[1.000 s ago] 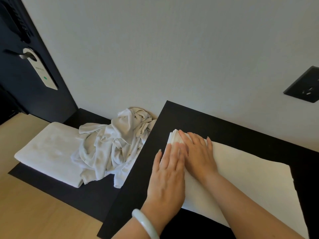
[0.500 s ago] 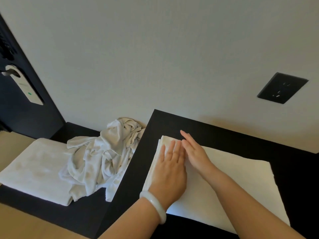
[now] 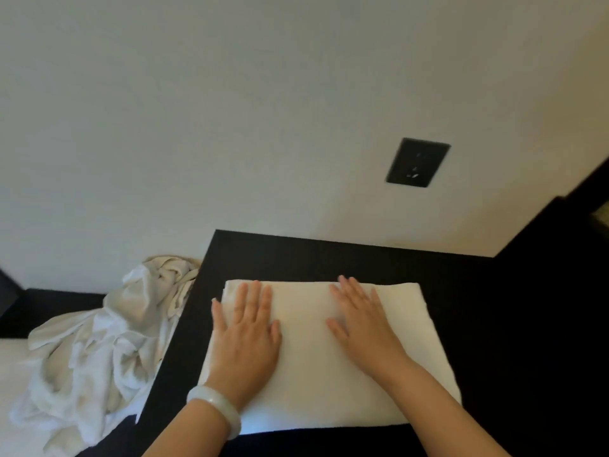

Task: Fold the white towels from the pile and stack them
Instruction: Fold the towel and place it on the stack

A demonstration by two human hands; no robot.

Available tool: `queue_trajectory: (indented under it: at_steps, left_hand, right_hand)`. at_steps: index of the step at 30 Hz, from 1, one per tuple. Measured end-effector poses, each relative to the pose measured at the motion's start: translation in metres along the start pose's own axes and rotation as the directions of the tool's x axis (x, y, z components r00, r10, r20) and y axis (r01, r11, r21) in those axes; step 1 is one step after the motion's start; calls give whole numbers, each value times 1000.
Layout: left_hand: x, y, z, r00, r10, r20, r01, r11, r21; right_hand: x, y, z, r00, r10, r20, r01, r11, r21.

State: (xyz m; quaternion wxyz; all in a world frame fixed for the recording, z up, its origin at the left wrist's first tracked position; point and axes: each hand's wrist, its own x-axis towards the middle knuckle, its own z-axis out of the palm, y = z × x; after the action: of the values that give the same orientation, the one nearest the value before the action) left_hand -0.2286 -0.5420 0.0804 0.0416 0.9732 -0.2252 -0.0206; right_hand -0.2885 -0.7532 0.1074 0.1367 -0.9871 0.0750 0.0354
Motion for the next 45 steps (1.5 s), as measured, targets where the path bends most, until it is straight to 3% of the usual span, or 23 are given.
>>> queue_trajectory:
  at_steps: [2, 4, 6, 8, 11, 16, 19, 23, 27, 30, 34, 40, 45]
  left_hand:
    - [4, 16, -6, 999, 8, -31, -8, 1000, 9]
    - [10, 47, -11, 990, 129, -59, -132, 990, -43]
    - [18, 86, -13, 951, 300, -80, -306, 949, -80]
    - [25, 120, -9, 903, 425, -64, -430, 897, -107]
    - [28, 142, 6, 885, 466, 4, -462, 879, -116]
    - [28, 140, 20, 881, 474, -5, -471, 874, -123]
    - [31, 144, 17, 861, 506, 42, -504, 862, -59]
    - [34, 150, 14, 854, 514, 87, -512, 858, -43]
    - [37, 165, 17, 809, 582, 81, -575, 813, -88]
    - [34, 171, 21, 831, 552, 65, -541, 830, -136]
    - [30, 172, 20, 847, 528, 59, -517, 845, -136]
    - [29, 178, 15, 834, 539, 115, -529, 842, -107]
    - [31, 179, 16, 844, 520, 135, -518, 854, -51]
  right_hand:
    - [-18, 32, -15, 967, 192, -168, -191, 981, 25]
    - [-26, 62, -30, 862, 419, -284, -388, 908, 160]
    - [-20, 83, -40, 760, 614, -214, -503, 763, 406]
    - [-8, 96, -41, 723, 685, -83, -550, 644, 531]
    - [8, 114, -36, 747, 665, -9, -572, 649, 501]
    - [25, 122, -31, 765, 630, -133, -507, 717, 478]
    - [28, 119, -13, 698, 716, -7, -617, 607, 500]
    - [21, 119, -13, 660, 751, 24, -632, 538, 558]
    - [-23, 119, -12, 670, 741, 43, -588, 494, 640]
    - [-70, 113, -6, 687, 725, 54, -579, 500, 644]
    - [-106, 102, -6, 725, 665, 179, -588, 462, 664]
    - [-97, 92, 2, 688, 720, 91, -670, 584, 458]
    - [-90, 106, -3, 707, 690, 155, -702, 657, 274]
